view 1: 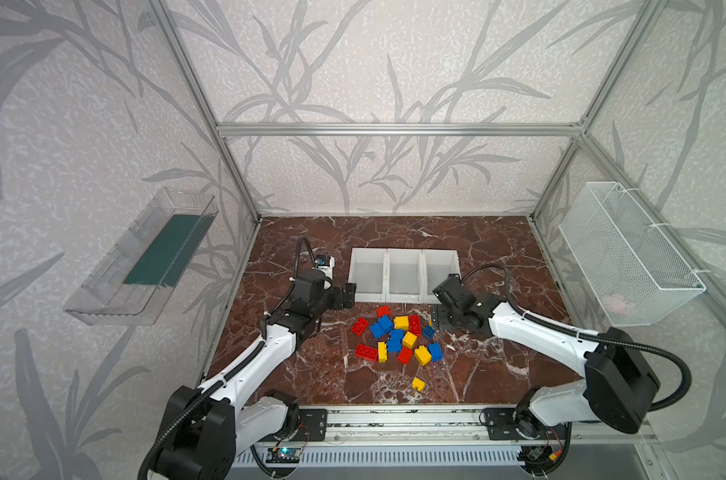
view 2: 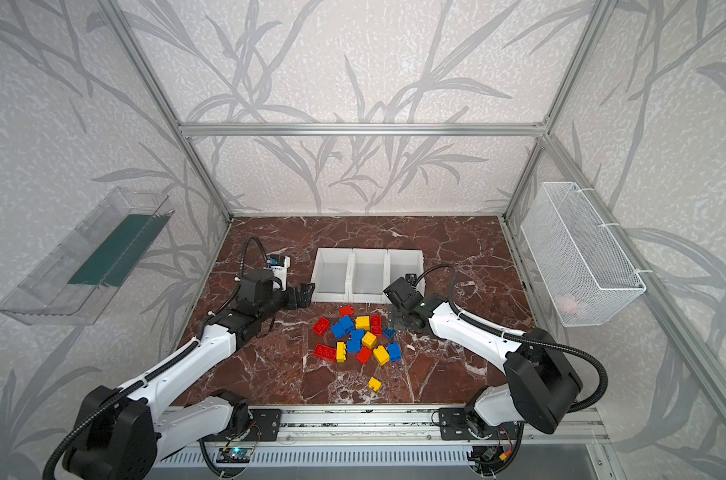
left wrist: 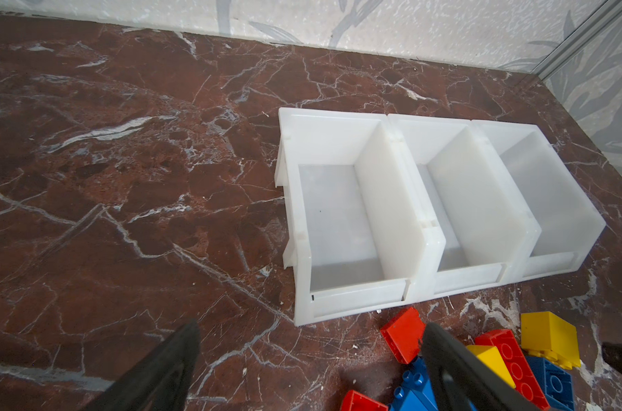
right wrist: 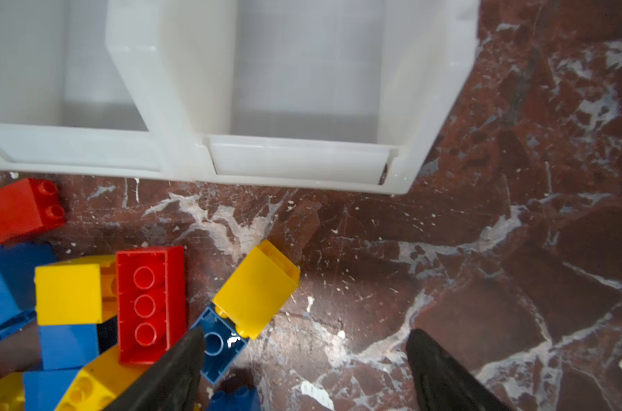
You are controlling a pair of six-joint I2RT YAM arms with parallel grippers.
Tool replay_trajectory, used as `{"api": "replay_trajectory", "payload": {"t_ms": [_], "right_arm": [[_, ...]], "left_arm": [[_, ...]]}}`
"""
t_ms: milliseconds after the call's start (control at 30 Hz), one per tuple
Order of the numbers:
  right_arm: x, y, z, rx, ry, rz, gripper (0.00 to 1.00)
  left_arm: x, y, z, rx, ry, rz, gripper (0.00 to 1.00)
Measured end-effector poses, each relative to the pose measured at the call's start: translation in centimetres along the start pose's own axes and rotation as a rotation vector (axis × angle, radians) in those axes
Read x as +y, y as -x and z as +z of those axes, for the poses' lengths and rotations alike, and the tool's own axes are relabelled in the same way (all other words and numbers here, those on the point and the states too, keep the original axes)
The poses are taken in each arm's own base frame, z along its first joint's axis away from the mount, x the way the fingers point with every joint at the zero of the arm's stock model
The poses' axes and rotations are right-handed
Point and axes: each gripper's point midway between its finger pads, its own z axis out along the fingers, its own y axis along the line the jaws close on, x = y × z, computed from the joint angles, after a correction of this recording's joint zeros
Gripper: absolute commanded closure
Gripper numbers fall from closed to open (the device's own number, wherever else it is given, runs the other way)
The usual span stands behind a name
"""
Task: Sort the legos into containers by color
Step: 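Reach the right gripper to a yellow brick while the left arm moves toward the pile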
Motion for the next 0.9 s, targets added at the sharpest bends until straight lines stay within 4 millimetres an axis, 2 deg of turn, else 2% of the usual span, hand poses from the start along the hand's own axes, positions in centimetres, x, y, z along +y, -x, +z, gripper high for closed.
{"api": "replay_trajectory", "payload": {"t_ms": [200,533,733,900], "right_arm": [[1.3,0.7,1.2,0.009,-0.024,0.023,0.14],[0.9,-0.5,2.9,0.052,-0.074,0.048,0.15],[0.8,-0.7,3.2,0.059,-0.085,0.061,0.21],[0.4,-0.8,3.2,0.059,-0.104,0.072,0.33]], "left_arm": [[-0.1,0.0,0.0,-0.004,-0.007,0.000,0.01],[-0.4,-0.8,0.5,0.021,-0.025,-0.001,0.01],[-0.6,-0.7,0.6,0.018,-0.035,0.000,0.01],[-0.6,-0.7,0.6,0.019,-0.036,-0.005,0.01]]}}
